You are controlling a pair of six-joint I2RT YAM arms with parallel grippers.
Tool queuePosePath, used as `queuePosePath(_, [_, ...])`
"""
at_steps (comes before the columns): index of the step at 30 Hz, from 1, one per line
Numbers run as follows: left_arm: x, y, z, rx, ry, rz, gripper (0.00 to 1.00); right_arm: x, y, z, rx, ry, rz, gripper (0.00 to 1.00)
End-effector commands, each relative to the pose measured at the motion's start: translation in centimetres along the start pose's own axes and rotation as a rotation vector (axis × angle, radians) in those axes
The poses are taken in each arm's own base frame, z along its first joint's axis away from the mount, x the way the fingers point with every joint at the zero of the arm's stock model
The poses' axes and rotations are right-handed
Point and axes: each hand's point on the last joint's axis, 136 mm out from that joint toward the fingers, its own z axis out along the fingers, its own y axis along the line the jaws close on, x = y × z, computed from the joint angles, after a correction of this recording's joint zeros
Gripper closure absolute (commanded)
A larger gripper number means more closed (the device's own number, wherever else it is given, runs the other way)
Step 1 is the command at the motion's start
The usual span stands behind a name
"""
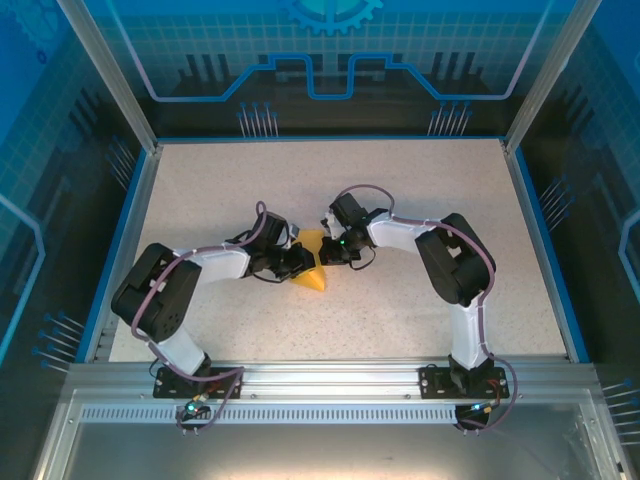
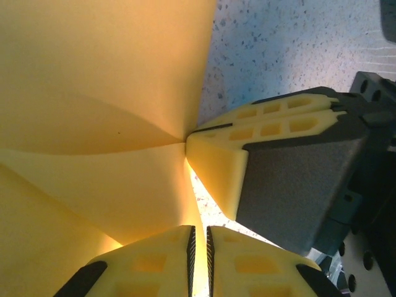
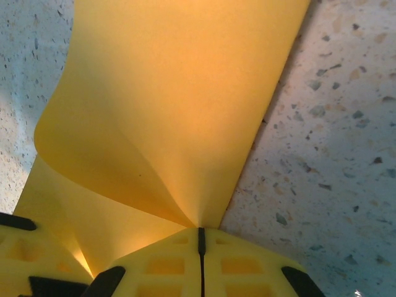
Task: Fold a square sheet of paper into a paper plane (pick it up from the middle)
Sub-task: Fold the triangle a second time at the center of the table.
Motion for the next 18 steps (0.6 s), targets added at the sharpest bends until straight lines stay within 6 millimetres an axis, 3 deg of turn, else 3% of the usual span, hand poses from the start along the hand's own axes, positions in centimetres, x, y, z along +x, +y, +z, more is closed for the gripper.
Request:
queuePosePath(1, [-0.5, 0.8, 0.3, -0.037, 0.004, -0.033, 0.82, 0.5, -0.1, 0.9, 0.014, 0.034, -0.01, 0.93])
queuePosePath(10, [-0.2, 2.5, 0.7, -0.102, 0.007, -0.045, 0.84, 0.6, -0.3, 1.0, 0.018, 0.038, -0.005, 0.92])
queuePosePath(18, [-0.1, 2.9, 0.9, -0.111, 0.012, -0.051, 0.84, 0.3, -0.3, 1.2, 0.019, 0.037, -0.004, 0.92])
